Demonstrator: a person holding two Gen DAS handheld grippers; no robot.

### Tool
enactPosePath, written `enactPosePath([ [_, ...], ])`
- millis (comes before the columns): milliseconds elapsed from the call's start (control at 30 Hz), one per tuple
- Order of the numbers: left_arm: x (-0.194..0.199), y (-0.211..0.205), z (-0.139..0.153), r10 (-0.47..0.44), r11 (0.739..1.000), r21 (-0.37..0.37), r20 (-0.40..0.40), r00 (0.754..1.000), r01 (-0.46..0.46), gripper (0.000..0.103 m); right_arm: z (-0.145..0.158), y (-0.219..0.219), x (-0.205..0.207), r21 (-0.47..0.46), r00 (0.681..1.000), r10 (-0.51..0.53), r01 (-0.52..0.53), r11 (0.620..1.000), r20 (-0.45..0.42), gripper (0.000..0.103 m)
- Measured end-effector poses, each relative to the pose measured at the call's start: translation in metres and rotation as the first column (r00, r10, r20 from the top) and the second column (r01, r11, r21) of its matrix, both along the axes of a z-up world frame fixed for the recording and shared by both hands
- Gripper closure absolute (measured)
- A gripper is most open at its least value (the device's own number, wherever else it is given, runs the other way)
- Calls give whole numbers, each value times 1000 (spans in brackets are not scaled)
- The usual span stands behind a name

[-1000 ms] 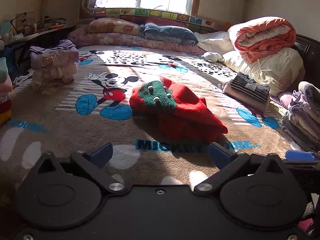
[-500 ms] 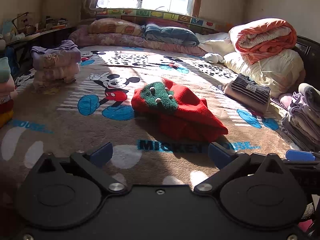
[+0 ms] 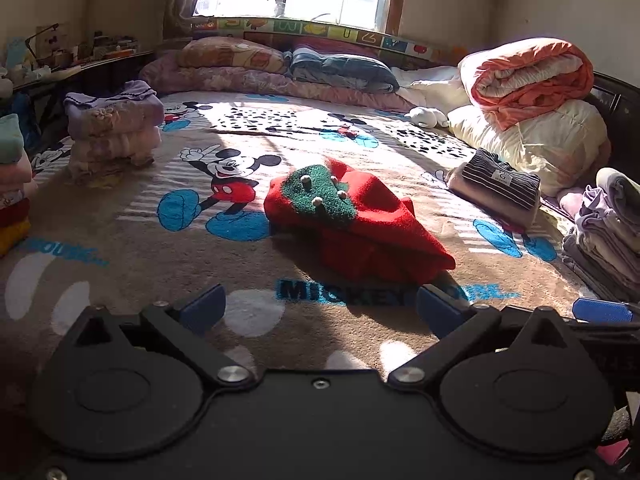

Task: Fold clothes

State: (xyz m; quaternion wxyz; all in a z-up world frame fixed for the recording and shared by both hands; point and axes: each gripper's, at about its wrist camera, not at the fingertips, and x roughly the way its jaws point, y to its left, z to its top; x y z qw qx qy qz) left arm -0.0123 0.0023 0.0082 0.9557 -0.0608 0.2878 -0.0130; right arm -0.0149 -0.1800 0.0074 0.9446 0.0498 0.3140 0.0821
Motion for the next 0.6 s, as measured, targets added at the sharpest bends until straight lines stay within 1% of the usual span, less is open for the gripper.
enactPosePath([
  [300, -1, 0, 3, 9, 1000, 11, -2, 1000, -9, 0, 1, 0, 2, 4, 1000, 10, -10, 1000, -2, 0],
  [600, 7, 0, 2, 19, 1000, 3, 1, 1000, -19, 0, -1, -3, 10, 18, 1000, 18, -18, 1000, -7, 0],
])
